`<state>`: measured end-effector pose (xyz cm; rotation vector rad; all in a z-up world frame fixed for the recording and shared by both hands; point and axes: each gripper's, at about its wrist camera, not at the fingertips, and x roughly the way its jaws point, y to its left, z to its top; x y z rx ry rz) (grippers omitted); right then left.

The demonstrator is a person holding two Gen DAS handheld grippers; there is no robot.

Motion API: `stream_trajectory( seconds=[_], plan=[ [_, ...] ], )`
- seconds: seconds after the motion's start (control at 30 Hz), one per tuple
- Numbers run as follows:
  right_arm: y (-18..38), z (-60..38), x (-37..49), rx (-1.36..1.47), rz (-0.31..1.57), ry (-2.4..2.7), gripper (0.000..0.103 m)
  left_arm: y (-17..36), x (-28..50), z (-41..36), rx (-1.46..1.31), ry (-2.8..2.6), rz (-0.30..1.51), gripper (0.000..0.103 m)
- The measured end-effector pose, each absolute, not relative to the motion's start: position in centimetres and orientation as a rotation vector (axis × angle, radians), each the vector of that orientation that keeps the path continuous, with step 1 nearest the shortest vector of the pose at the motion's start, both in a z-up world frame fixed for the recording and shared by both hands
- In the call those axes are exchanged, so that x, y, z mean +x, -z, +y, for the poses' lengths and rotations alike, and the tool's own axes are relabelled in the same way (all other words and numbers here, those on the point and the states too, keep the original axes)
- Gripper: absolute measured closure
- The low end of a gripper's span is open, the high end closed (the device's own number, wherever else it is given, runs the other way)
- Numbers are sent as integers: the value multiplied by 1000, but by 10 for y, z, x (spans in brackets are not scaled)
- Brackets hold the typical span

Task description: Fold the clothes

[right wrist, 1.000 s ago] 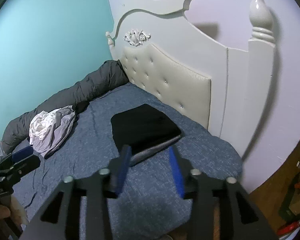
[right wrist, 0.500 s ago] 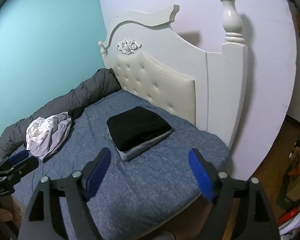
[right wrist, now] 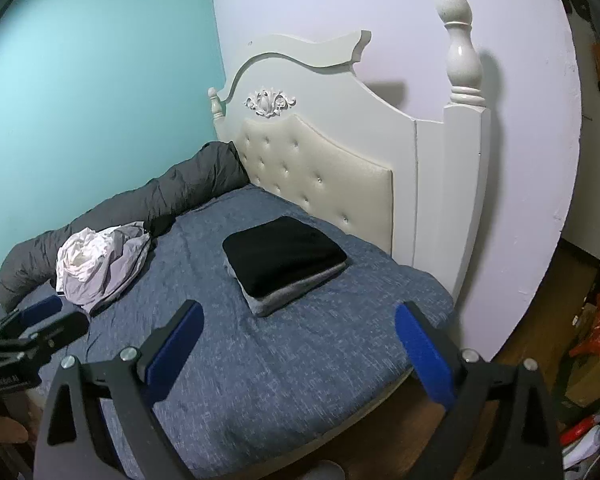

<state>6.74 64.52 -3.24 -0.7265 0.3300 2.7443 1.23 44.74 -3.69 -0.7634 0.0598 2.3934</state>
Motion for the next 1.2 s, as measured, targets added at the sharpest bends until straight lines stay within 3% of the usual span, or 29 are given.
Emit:
stream_trajectory(
  seconds=[1.2],
  plan=[
    [32,603,96,-734,323,-2820,0,35,42,403,-745,-2406,42,0]
  ],
)
